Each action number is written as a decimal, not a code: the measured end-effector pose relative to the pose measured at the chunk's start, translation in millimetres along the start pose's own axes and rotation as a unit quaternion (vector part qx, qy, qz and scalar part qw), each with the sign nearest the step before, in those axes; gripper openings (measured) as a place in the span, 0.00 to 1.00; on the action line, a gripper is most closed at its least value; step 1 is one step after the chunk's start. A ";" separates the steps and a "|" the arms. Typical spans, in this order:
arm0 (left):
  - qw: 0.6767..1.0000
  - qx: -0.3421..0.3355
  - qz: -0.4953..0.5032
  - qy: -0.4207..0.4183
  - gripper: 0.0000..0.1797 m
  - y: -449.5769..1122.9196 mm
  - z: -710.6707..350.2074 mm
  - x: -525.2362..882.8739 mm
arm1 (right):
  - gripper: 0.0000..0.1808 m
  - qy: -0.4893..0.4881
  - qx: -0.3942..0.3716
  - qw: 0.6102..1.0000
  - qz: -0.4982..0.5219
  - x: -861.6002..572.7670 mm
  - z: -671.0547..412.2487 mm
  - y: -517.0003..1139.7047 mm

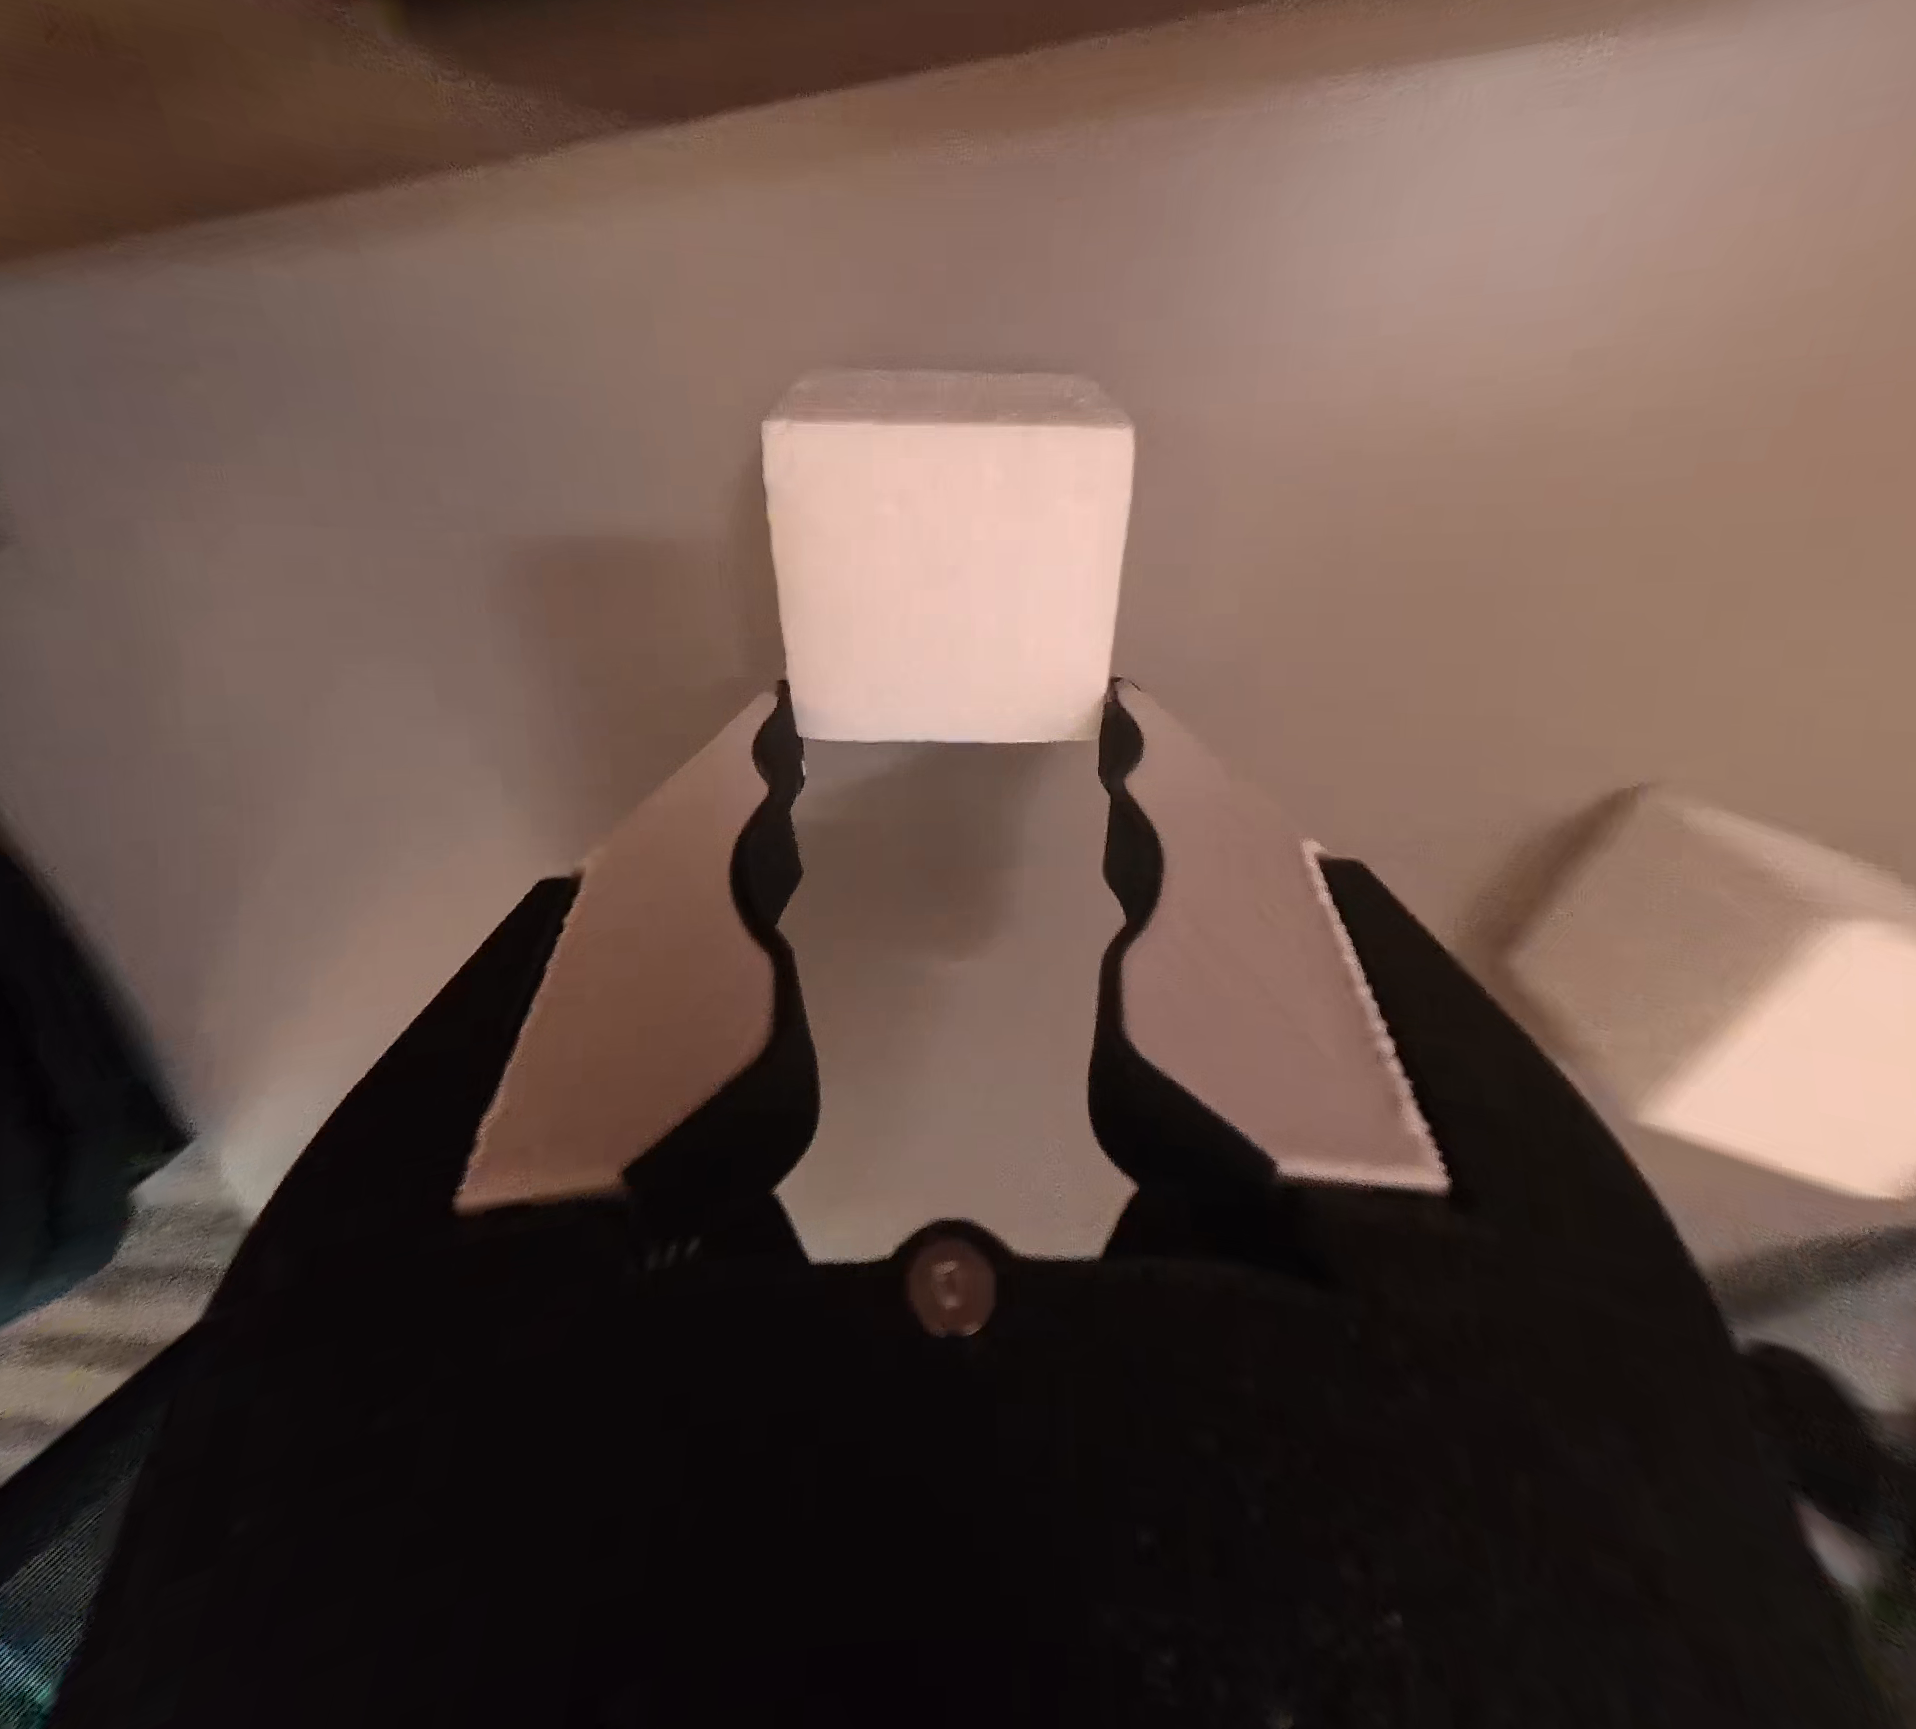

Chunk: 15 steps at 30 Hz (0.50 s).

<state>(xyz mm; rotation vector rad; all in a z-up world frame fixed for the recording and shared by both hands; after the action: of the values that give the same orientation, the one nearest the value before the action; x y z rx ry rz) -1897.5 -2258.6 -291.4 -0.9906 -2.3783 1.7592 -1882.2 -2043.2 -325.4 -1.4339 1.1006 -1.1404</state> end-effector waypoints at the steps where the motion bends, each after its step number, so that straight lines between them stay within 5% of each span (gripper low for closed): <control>1: 1.000 0.002 -0.007 0.008 0.30 1.4 -0.7 3.0 | 0.31 -0.002 -0.006 1.000 -0.016 20.1 10.7 0.6; 11: 0.991 0.005 -0.015 0.133 0.45 40.6 -48.8 2.6 | 0.42 0.164 -0.148 0.974 -0.059 98.6 94.2 -22.9; 15: 0.986 0.030 -0.035 0.162 0.56 59.2 -62.8 5.2 | 0.41 0.294 -0.158 0.941 0.054 47.2 157.0 -44.7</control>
<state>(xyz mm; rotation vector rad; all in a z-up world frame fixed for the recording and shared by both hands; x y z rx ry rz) -1850.2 -2192.9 -321.6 -1.0765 -2.1216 1.5032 -1716.7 -2061.2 -291.4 -1.2720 1.8278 -1.4009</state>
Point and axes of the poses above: each gripper's, where its closed fingertips meet, y out along the fingers, z out of its underside, x = y × z across the jaws, the point moved 5 cm from there along -y, back along the fingers, and after that the axes turned 4 degrees about x, right-handed, at the moved point
